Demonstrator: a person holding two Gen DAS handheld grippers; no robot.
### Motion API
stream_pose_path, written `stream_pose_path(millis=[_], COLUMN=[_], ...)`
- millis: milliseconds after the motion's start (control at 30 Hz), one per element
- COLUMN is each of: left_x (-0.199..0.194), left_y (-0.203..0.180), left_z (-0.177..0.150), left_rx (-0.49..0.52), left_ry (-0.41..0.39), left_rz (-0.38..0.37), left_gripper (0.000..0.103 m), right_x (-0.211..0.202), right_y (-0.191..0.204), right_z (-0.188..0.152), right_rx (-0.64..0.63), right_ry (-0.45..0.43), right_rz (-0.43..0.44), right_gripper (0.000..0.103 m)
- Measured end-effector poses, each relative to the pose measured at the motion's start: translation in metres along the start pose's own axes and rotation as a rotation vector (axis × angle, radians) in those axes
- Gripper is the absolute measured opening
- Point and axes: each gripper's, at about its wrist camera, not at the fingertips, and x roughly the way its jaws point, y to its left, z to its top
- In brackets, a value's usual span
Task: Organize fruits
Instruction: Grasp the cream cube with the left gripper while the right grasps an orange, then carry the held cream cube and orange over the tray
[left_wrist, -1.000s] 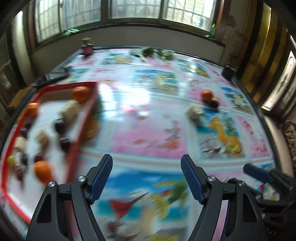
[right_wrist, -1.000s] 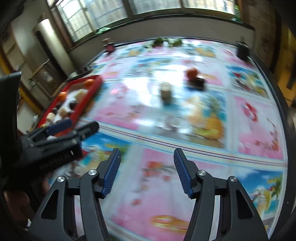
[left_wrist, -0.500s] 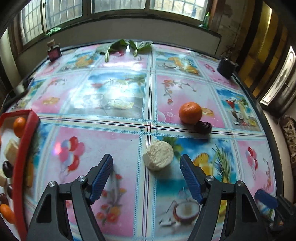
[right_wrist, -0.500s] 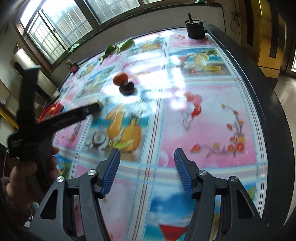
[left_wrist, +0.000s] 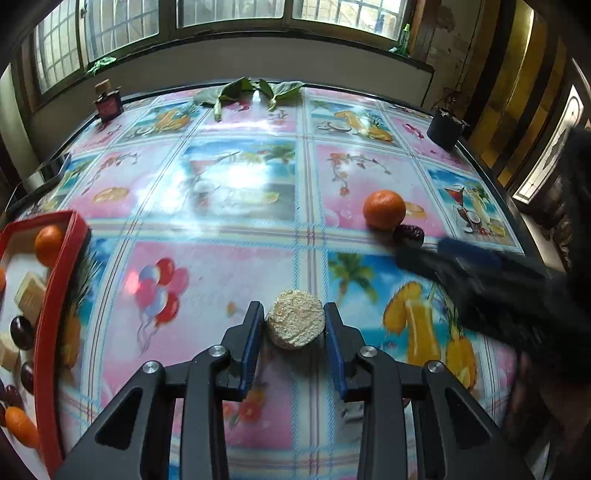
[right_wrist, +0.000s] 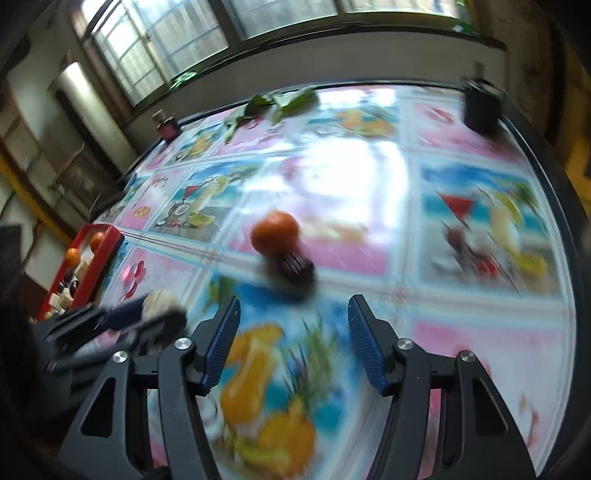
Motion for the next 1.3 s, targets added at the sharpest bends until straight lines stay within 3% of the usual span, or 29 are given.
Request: stream_pose_path(millis=[233, 333, 567, 700, 933, 1300], left_x=[-0.006, -0.007, -0.010, -0.014, -0.032, -0.073], left_y=[0.011, 0.013, 0.013, 0.012, 0.013, 0.025], left_z=[-0.006, -0.008, -0.012, -0.018, -0.045, -0.095], left_rx=[-0.032, -0.030, -0.035, -0.029, -0.024, -0.043], left_ry=[0.011, 0.002, -0.008, -0.009, -0.001, 0.015], left_rz=[-0.024, -0.029, -0.019, -0.013, -0.037, -0.088], left_gripper=[0.032, 0.032, 0.032, 0.032, 0.032, 0.032], right_x=[0.033, 0.041, 0.020, -0.005, -0.038, -0.072], right_y=[0.018, 0.029, 0.038, 0.043, 0.044, 0.069], right_z=[0.034, 0.039, 0.035, 0.019, -0.049, -0.113], right_rx=[-0.104, -0.203, -0.232, -0.210, -0.131, -0.062], right_ry=[0.053, 0.087, 0.045, 0.036, 0.084, 0.070], right_rz=[-0.002, -0.083, -0.095, -0.058, -0.007, 0.002], right_gripper=[0.059, 0.036, 0.036, 0.036, 0.036, 0.037])
